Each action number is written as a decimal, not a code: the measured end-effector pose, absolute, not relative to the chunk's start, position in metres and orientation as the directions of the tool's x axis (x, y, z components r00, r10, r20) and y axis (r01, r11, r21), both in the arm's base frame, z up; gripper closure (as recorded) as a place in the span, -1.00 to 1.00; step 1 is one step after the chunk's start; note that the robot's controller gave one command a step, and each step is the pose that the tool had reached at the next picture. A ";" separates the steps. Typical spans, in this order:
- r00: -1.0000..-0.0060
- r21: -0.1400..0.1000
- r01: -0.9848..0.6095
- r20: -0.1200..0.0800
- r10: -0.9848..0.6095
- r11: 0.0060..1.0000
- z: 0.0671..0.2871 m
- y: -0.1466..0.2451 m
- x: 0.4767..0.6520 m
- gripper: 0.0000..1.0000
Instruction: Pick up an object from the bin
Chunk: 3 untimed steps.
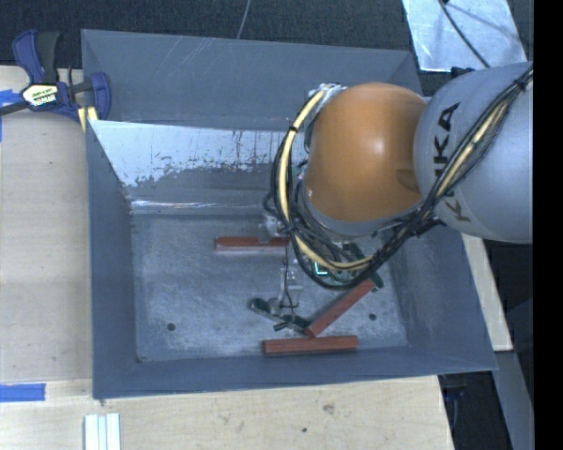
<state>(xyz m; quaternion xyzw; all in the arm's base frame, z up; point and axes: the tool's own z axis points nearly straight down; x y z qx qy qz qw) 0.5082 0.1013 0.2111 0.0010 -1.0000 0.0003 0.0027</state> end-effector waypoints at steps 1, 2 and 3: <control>-1.000 0.002 0.003 -0.006 0.003 1.000 0.212 0.100 0.510 -1.00; -0.997 0.001 0.082 -0.007 0.082 0.997 0.122 0.068 0.509 -1.00; -0.989 0.000 0.150 0.001 0.150 0.989 0.104 0.060 0.506 -1.00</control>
Offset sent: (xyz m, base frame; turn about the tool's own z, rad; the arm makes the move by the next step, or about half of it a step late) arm -0.0025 -0.0514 -0.1411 0.1307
